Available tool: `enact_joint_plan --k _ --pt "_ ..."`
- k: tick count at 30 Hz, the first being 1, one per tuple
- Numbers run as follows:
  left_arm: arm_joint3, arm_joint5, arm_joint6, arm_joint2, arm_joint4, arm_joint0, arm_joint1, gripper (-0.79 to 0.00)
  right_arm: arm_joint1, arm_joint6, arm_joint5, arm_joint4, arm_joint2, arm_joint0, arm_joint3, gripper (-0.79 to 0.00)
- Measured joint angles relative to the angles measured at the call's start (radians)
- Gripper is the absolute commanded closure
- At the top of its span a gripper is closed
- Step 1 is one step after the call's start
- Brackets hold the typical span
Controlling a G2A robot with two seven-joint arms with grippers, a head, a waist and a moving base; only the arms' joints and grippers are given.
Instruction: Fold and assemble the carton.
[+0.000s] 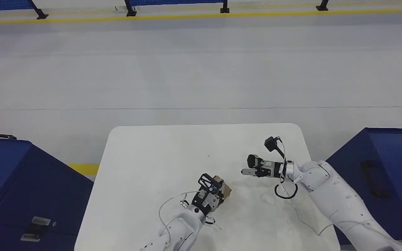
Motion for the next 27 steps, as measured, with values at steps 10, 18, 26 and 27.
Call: enact_joint_plan --k 10,18,26,27 --pt "0.000 0.009 0.014 -0.005 -0.013 0.005 -0.007 0.000 0.000 0.000 0.000 0.000 0.000 0.000 0.000 -0.785" --pt "0.027 0.010 -0.040 0.002 -0.003 -0.006 -0.013 0.000 0.000 0.000 0.000 0.000 0.000 0.000 0.000 -0.785" --pt "0.005 0.023 -0.002 -0.002 -0.011 -0.003 -0.019 0.000 0.000 0.000 0.000 0.000 0.000 0.000 0.000 -0.785" --pt "0.005 0.022 -0.008 -0.002 -0.008 -0.003 -0.019 0.000 0.000 0.000 0.000 0.000 0.000 0.000 0.000 -0.785"
